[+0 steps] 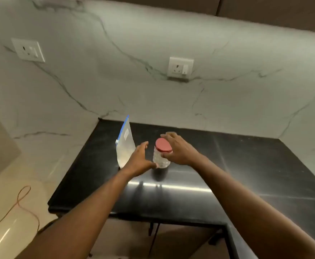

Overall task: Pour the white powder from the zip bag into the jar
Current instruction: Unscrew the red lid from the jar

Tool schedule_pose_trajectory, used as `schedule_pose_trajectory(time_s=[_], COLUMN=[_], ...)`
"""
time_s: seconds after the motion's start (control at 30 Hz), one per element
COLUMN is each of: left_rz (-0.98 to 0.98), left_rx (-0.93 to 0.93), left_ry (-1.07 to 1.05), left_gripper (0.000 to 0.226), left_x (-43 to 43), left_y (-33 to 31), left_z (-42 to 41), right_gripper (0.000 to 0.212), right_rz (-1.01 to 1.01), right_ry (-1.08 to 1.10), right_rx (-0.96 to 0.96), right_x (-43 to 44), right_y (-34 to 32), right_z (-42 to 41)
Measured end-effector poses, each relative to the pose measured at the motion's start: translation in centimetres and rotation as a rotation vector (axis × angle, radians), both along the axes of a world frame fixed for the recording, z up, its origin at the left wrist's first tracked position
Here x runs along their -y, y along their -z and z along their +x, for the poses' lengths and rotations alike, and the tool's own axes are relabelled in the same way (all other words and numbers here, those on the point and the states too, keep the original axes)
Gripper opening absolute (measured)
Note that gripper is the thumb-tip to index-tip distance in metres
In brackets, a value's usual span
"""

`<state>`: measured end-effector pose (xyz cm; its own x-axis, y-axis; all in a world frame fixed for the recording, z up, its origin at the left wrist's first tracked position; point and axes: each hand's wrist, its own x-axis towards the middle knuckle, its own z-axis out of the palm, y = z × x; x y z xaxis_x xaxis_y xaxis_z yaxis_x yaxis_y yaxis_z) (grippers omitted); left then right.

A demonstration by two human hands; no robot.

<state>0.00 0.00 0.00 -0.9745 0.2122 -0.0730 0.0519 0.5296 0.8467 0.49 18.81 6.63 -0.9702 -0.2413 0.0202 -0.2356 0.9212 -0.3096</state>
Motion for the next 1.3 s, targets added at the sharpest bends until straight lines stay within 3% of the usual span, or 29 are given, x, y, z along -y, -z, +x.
schedule_pose_trajectory(time_s=[0.23, 0.4, 0.6, 0.7, 0.83, 0.93, 1.0, 1.13, 1.23, 1.3], left_rz=[-0.023, 0.109, -0.002, -0.036, 0.072, 0.075, 0.068, 0.071, -0.010, -0.014], left_rx=[0.128, 0.106, 0.061, 0.008, -0.006, -0.033, -0.033, -0.043, -0.038, -0.013], left_ry=[0.107, 0.111, 0.016, 0.080, 0.120, 0.175, 0.200, 0.158, 0.177, 0.184], left_gripper=[0.119, 0.117, 0.105, 0.099, 0.096, 0.092, 0.090, 0.085, 0.084, 0.083], left_x=[-0.9, -3.0, -3.7, -3.0, -2.0, -1.9, -1.9, -2.2, -2.6, -2.6], left_y=[6.0, 7.8, 10.7, 11.0, 11.0, 11.0, 11.0, 10.8, 10.8, 11.0], left_z=[-4.1, -6.7, -8.4, -9.1, -9.5, -9.8, -9.9, -9.9, -10.2, -10.5], right_gripper=[0.096, 0.082, 0.067, 0.071, 0.081, 0.059, 0.049, 0.074, 0.062, 0.055], right_rz=[0.197, 0.281, 0.355, 0.342, 0.414, 0.260, 0.222, 0.632, 0.534, 0.520], right_ry=[0.044, 0.070, 0.158, 0.078, -0.177, -0.296, -0.242, 0.004, -0.016, -0.173], right_rx=[0.224, 0.204, 0.219, 0.279, 0.376, 0.467, 0.397, 0.257, 0.378, 0.463], right_x=[0.3, 1.7, 4.0, 3.8, 3.4, 2.9, 3.0, 3.7, 3.8, 3.9], right_y=[4.8, 4.6, 4.3, 3.4, 1.8, 0.9, 0.7, 1.9, 1.8, 1.3], right_z=[-5.9, -9.3, -10.3, -10.6, -10.6, -10.5, -10.6, -11.3, -12.0, -12.5])
